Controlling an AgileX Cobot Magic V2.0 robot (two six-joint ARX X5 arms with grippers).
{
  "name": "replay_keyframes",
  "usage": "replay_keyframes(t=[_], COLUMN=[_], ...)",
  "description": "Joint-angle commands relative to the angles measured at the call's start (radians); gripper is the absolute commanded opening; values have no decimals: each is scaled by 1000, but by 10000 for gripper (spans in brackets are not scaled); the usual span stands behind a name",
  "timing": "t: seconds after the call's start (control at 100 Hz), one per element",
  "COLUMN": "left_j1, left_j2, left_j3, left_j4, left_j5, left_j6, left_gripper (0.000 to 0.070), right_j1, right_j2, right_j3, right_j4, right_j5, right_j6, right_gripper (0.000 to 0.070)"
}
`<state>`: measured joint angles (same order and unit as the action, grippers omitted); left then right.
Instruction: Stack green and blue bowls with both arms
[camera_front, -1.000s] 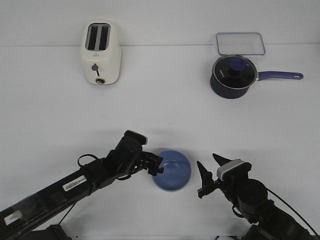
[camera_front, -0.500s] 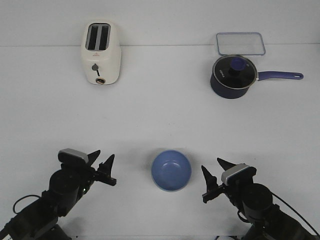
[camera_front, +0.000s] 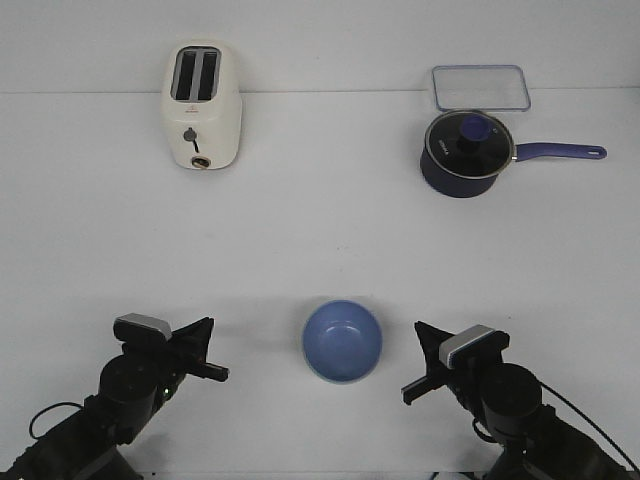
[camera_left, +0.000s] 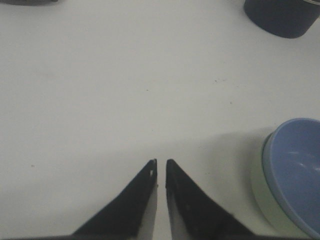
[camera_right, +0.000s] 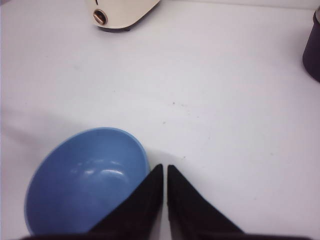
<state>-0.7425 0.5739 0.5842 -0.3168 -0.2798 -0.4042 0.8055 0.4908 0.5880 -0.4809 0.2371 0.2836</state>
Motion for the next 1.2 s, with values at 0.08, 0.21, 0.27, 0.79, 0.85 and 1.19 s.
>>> replay_keyframes(t=[0.08, 0.21, 0.27, 0.79, 0.85, 1.19], left_j1=[-6, -6, -6, 520, 622, 771], left_j2=[-14, -30, -37, -343, -407, -570], left_j3=[13, 13, 13, -280, -356, -547], left_j4=[27, 34, 34, 212, 241, 281], left_j5=[-1, -1, -1, 97, 125, 150], left_j6=[-1, 0, -1, 381, 404, 416], left_gripper=[15, 15, 15, 15, 15, 15], right_j1=[10, 10, 10, 10, 10, 10], right_j2=[-1, -1, -1, -1, -1, -1], right_j3=[5, 5, 5, 5, 5, 5], right_j4=[32, 31, 31, 31, 31, 31], right_j5=[0, 0, 0, 0, 0, 0], right_j6=[-1, -1, 0, -1, -1, -1], right_gripper=[14, 13, 13, 13, 13, 14])
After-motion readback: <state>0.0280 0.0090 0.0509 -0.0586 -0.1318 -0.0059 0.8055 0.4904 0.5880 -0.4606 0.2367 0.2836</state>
